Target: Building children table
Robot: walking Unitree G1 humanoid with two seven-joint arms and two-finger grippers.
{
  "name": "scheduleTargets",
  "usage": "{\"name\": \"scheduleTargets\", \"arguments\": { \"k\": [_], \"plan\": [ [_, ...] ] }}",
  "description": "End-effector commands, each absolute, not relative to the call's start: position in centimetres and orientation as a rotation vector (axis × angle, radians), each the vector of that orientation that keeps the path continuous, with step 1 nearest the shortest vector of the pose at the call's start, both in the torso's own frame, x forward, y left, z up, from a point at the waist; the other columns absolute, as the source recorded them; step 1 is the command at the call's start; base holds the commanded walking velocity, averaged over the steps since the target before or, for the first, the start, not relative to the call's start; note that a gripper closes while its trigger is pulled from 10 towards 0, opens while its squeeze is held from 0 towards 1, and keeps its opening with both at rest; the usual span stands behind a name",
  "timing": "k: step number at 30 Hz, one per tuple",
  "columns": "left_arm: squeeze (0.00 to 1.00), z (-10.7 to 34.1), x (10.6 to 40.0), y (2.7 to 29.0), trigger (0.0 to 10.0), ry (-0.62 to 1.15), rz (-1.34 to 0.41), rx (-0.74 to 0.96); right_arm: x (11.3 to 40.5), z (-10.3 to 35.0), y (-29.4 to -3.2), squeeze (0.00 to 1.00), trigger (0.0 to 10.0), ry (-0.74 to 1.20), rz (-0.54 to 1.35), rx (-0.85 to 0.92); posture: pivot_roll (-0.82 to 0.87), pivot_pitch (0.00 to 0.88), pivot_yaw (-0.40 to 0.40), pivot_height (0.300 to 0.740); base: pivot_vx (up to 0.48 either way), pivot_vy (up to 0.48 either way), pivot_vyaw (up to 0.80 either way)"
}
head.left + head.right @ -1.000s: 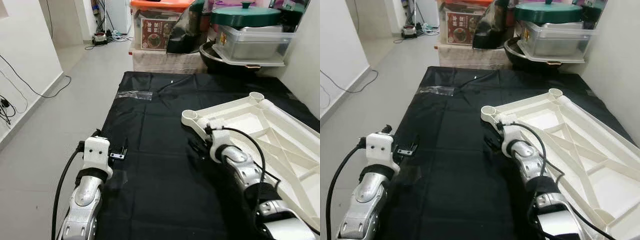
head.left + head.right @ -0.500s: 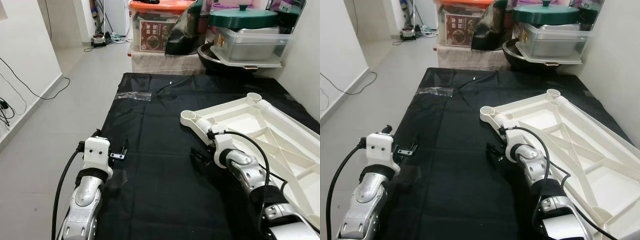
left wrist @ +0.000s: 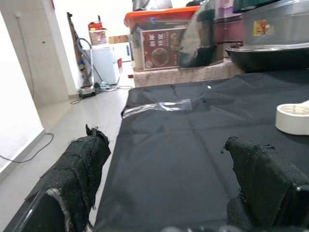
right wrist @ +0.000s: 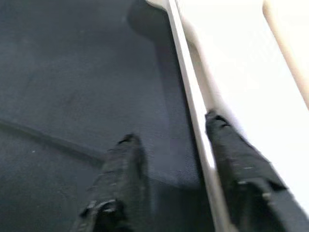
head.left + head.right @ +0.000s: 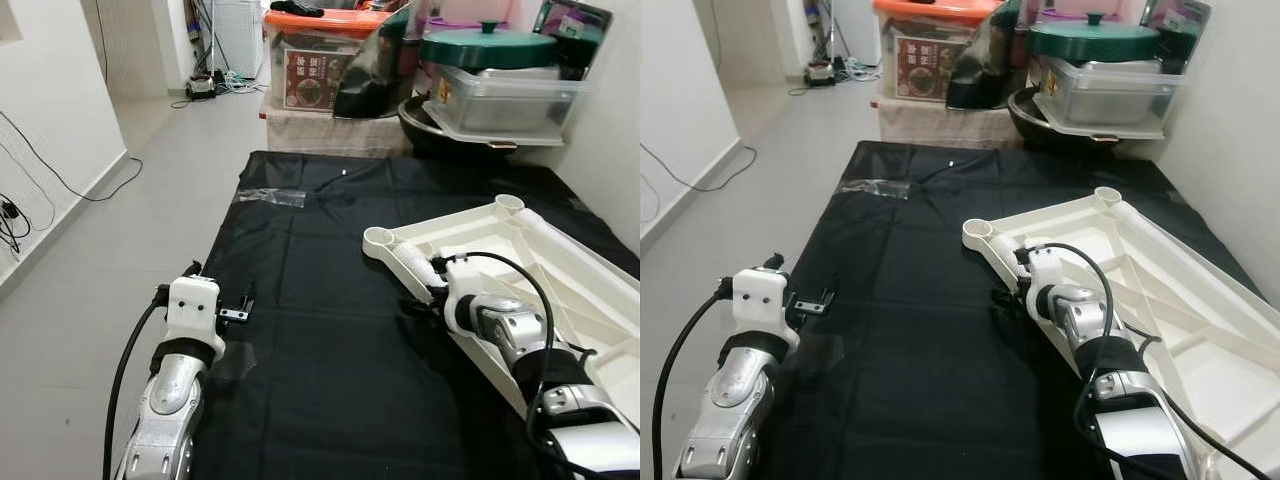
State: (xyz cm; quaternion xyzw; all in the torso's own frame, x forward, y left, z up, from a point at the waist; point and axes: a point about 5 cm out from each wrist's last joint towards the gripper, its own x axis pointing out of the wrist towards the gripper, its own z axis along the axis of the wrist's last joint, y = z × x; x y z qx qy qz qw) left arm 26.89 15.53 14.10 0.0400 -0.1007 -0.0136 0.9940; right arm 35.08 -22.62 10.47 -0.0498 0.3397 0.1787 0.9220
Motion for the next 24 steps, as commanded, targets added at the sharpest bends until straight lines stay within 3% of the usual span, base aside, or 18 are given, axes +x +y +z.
{"name": "scheduleTargets", "arguments": {
  "k": [1,4,7,8,10,11,12,13,14,15,17,18,20,21,24],
  "plan": [
    [0.0,13.6,26.9,15.3,10.0,-0.181,-0.036,0.083,32.4,6.6,-22.9,0.0,0.0,0.924,0.406,-0.04,-0.03,0.0,-0.081,0.74,0.0,0.0,0.0],
    [0.0,13.6,26.9,15.3,10.0,-0.181,-0.036,0.083,32.4,6.6,-22.9,0.0,0.0,0.924,0.406,-0.04,-0.03,0.0,-0.081,0.74,0.0,0.0,0.0],
    [0.0,13.6,26.9,15.4,10.0,-0.18,-0.036,0.088,31.6,6.0,-23.4,0.0,0.0,0.944,0.501,-0.178,-0.02,0.0,-0.092,0.74,0.0,0.0,0.0],
    [0.0,13.5,26.9,15.5,10.0,-0.177,-0.032,0.093,31.7,6.4,-22.9,0.0,0.0,0.893,0.595,-0.298,-0.02,0.0,-0.095,0.74,0.0,0.0,0.0],
    [0.0,13.5,26.9,15.5,10.0,-0.177,-0.032,0.093,31.7,6.4,-22.9,0.0,0.0,0.893,0.595,-0.298,-0.02,0.0,-0.095,0.74,0.0,0.0,0.0],
    [0.0,13.5,26.8,15.6,10.0,-0.176,-0.03,0.097,32.0,7.4,-21.9,0.0,0.0,0.787,0.727,-0.426,-0.02,0.0,-0.092,0.74,0.0,0.0,0.0],
    [0.0,13.5,26.8,15.6,10.0,-0.176,-0.03,0.097,32.0,7.4,-21.9,0.0,0.0,0.787,0.727,-0.426,-0.02,0.0,-0.092,0.74,0.0,0.0,0.0],
    [0.0,13.4,26.7,15.6,10.0,-0.175,-0.029,0.099,32.2,8.9,-20.4,0.0,0.0,0.644,0.893,-0.556,-0.02,0.0,-0.083,0.74,0.0,0.0,0.0],
    [0.0,13.4,26.7,15.6,10.0,-0.175,-0.029,0.099,32.2,8.9,-20.4,0.0,0.0,0.644,0.893,-0.556,-0.02,0.0,-0.083,0.74,0.0,0.0,0.0],
    [0.0,13.4,26.7,15.5,10.0,-0.174,-0.033,0.102,32.0,10.6,-19.0,0.0,0.0,0.495,1.057,-0.664,-0.03,0.0,-0.077,0.74,0.0,0.0,0.0],
    [0.0,13.4,26.7,15.5,10.0,-0.174,-0.033,0.102,32.0,10.6,-19.0,0.0,0.0,0.495,1.057,-0.664,-0.03,0.0,-0.077,0.74,0.0,0.0,0.0],
    [0.0,13.5,26.9,15.5,10.0,-0.176,-0.038,0.104,31.0,12.1,-18.2,0.0,0.0,0.369,1.249,-0.817,-0.03,0.0,-0.075,0.74,0.0,0.0,0.0],
    [0.0,13.5,26.9,15.5,10.0,-0.176,-0.038,0.104,31.0,12.1,-18.2,0.0,0.0,0.369,1.249,-0.817,-0.03,0.0,-0.075,0.74,0.0,0.0,0.0],
    [0.0,13.6,27.0,15.5,10.0,-0.18,-0.04,0.106,29.9,12.9,-17.8,0.0,0.0,0.292,1.395,-0.914,-0.03,0.0,-0.075,0.74,0.0,0.0,0.0],
    [0.0,13.8,27.1,15.7,10.0,-0.185,-0.032,0.109,29.0,13.7,-17.5,0.0,0.0,0.227,1.508,-0.948,-0.02,0.0,-0.083,0.74,0.0,0.0,0.0]
  ]
}}
